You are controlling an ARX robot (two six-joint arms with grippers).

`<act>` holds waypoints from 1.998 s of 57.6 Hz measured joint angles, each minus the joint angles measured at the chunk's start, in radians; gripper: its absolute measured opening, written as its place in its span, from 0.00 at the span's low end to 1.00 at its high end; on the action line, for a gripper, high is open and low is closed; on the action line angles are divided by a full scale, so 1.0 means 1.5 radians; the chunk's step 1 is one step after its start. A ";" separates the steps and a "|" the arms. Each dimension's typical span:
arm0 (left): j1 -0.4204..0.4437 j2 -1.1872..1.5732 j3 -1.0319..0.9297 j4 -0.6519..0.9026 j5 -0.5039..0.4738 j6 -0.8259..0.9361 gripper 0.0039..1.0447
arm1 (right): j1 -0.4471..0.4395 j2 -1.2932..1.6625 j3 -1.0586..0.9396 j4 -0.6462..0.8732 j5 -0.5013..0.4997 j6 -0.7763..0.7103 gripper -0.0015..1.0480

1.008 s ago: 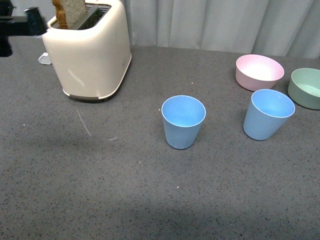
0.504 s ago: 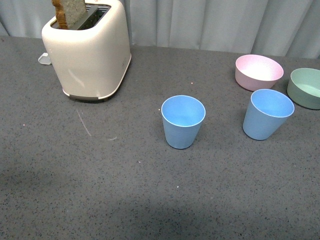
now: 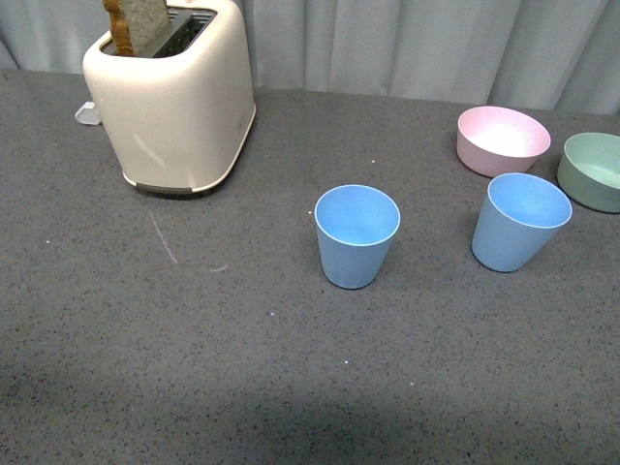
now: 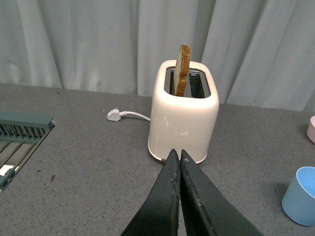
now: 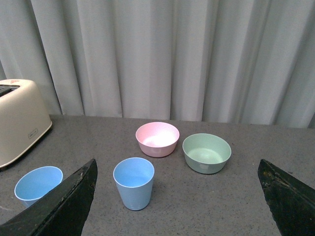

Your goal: Stack blue cups with both arms

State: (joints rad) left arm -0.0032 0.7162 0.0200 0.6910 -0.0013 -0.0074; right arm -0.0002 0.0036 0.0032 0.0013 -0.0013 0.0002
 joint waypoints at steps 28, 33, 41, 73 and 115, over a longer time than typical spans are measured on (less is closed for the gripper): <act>0.001 -0.192 -0.001 -0.175 -0.001 0.000 0.03 | 0.000 0.000 0.000 0.000 0.000 0.000 0.91; 0.001 -0.221 -0.001 -0.203 0.000 0.000 0.03 | 0.000 0.000 0.000 0.000 0.000 0.000 0.91; 0.001 -0.258 -0.001 -0.239 -0.001 0.000 0.03 | 0.000 0.000 0.000 0.000 0.000 0.000 0.91; 0.000 -0.381 -0.001 -0.365 -0.001 0.000 0.03 | 0.000 0.000 0.000 0.000 0.000 0.000 0.91; 0.001 -0.475 -0.001 -0.459 0.001 0.000 0.95 | -0.002 0.000 0.000 0.004 -0.008 -0.013 0.91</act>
State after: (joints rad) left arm -0.0025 0.0044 0.0189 0.0021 -0.0002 -0.0071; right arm -0.0036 0.0036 0.0029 0.0074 -0.0135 -0.0200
